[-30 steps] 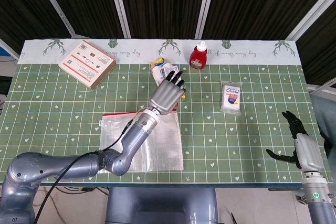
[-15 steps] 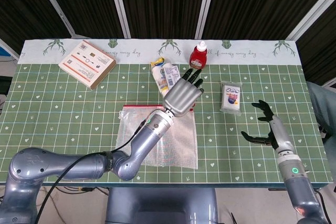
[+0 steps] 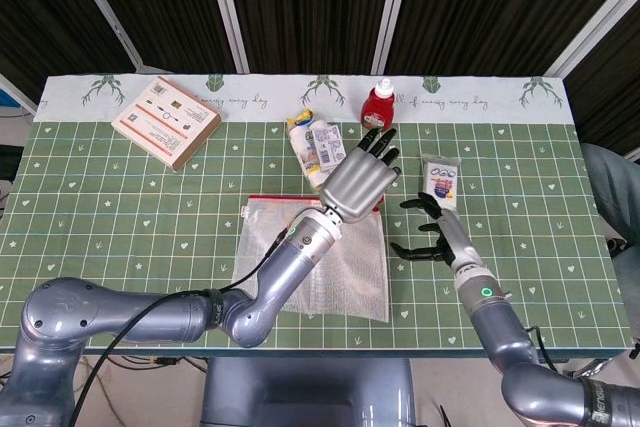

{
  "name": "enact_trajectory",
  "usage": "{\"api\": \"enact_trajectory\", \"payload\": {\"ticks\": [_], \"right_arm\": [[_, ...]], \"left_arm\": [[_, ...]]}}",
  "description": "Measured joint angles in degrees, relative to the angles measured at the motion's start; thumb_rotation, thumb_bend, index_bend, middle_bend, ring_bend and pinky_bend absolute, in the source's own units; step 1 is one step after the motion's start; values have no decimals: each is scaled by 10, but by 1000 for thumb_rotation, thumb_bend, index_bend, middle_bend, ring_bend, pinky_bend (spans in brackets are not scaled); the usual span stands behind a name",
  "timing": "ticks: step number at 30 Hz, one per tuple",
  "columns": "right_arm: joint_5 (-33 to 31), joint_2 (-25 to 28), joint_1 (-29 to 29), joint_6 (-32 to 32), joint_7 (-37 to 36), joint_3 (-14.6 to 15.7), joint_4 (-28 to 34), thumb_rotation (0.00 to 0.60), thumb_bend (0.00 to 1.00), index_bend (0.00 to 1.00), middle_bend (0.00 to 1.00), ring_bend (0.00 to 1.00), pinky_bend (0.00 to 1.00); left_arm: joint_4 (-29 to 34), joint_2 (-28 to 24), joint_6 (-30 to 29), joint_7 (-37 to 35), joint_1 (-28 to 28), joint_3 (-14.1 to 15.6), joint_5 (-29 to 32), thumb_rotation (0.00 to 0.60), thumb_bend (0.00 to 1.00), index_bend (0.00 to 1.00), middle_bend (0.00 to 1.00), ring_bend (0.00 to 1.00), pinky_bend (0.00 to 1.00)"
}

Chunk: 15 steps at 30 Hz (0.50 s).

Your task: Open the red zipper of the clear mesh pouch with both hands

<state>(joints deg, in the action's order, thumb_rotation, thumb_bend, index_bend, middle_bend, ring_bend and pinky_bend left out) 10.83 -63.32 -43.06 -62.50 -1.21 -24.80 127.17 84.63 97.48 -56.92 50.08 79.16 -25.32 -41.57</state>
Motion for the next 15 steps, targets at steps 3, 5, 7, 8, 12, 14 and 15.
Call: {"api": "enact_trajectory", "payload": {"ticks": [3,5,7,8,12,14,15], "right_arm": [[-29,-24,-22,-22,11,-5,-3,600,341,290,0,0,206],[-44,-37,-33,-33,14,-8,-6,600,348,308,4,0,206],[-56,-48,-40,-41,17,-10,-9,600,352,323,8,0,206],[-59,-52,-42,-44,18,-11,-10,600,353,325,9,0,206],[-68,-65,-49,-57,22,-13,-17,600,356,326,10,0,206],[-72,-71,-51,-61,22,-16,-20,600,356,334,11,0,206],[-73,-72,-52,-62,21,-18,-21,600,357,343,13,0,206]], "left_arm": [[2,-2,-1,-2,4,0,4,600,476,607,288,51,123],[3,-3,-2,-3,6,0,5,600,476,607,289,51,122],[5,-5,-3,-4,8,2,7,600,476,607,289,51,122],[5,-6,-4,-4,9,2,7,600,476,607,288,51,123],[9,-8,-6,-7,12,4,10,600,476,607,288,51,123],[10,-9,-6,-8,13,5,11,600,476,607,288,51,123],[11,-10,-7,-9,13,6,11,600,476,607,288,51,123]]}}
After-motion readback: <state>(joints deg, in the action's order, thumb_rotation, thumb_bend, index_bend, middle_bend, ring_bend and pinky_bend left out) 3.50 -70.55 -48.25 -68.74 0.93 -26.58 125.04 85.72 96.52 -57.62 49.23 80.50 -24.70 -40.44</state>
